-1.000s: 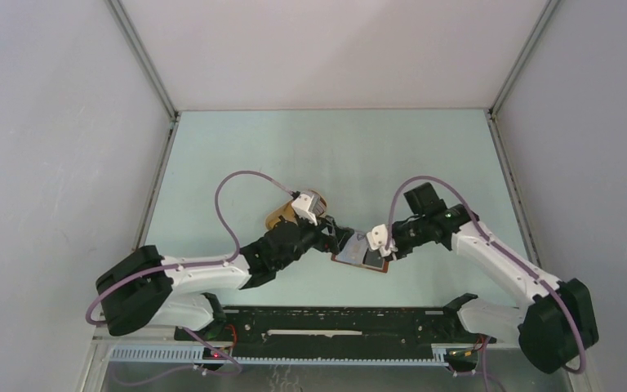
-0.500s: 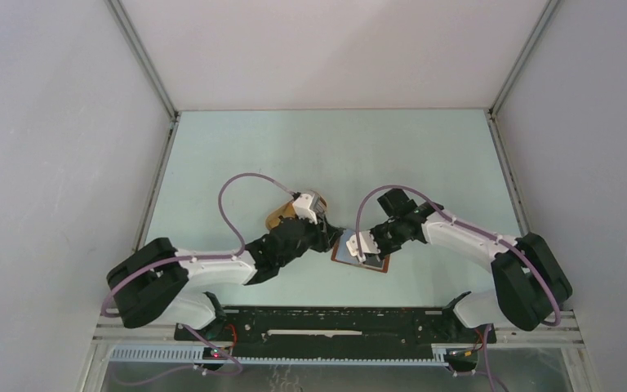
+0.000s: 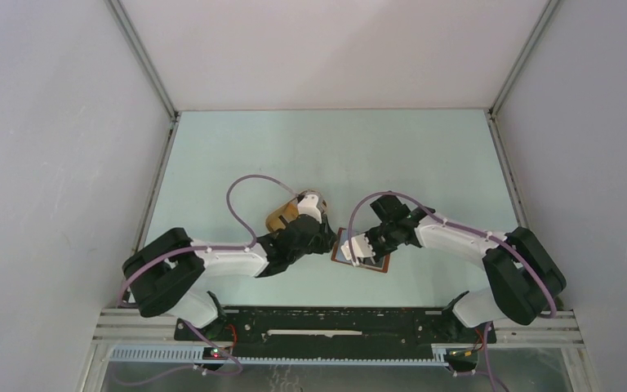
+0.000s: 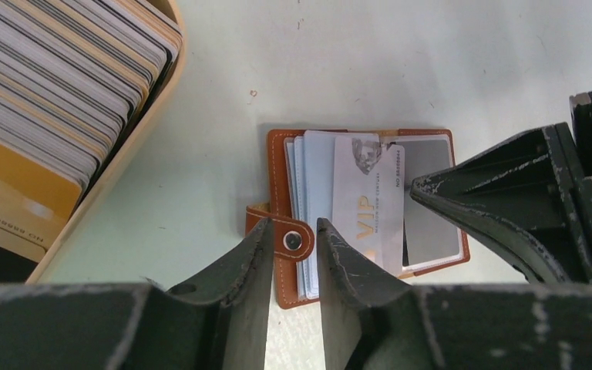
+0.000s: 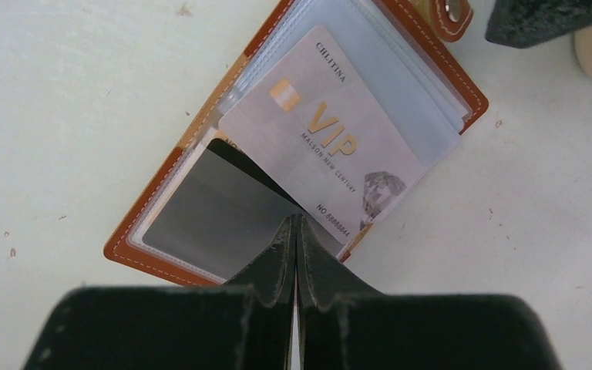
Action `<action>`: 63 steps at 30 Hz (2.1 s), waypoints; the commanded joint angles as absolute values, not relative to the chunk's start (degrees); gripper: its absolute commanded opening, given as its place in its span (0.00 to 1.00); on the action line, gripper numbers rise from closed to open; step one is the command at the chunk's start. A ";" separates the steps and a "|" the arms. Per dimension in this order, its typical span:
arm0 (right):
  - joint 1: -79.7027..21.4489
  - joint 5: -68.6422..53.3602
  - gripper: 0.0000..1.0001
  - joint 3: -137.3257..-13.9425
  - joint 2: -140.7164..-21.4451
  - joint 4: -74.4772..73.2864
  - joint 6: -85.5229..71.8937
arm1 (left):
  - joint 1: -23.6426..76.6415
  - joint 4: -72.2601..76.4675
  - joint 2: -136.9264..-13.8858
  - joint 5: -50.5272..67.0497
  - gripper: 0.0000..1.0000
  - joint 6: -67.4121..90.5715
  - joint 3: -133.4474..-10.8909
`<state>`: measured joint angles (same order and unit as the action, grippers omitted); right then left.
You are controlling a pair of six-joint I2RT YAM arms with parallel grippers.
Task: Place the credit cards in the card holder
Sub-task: Insert the credit card into the card holder.
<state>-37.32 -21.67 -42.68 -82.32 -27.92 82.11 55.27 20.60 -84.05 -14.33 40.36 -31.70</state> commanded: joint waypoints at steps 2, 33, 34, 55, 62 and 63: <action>-38.06 -21.73 0.04 -41.29 -80.85 -27.88 84.71 | 55.88 16.28 -86.13 -16.43 0.32 41.31 -36.55; -40.89 -17.95 0.10 -40.43 -82.04 -20.10 79.96 | 56.87 10.01 -91.17 -15.77 0.32 40.34 -41.83; -40.62 -18.43 0.11 -40.43 -81.50 -20.57 80.04 | 56.87 10.02 -90.96 -15.83 0.32 40.42 -41.72; -39.72 -21.53 0.41 -36.56 -78.92 -16.93 81.30 | 56.91 13.33 -89.75 -14.13 0.32 40.08 -39.67; -40.93 -19.60 0.41 -35.88 -80.33 -14.46 81.55 | 56.87 10.66 -92.18 -13.58 0.32 39.76 -42.28; -41.06 -19.40 0.41 -35.86 -80.47 -14.28 81.55 | 56.87 10.30 -92.47 -13.53 0.32 39.66 -42.55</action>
<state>-39.94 -20.75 -36.77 -79.40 -16.84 81.69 56.51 12.21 -91.11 -14.22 40.51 -38.81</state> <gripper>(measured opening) 0.407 0.321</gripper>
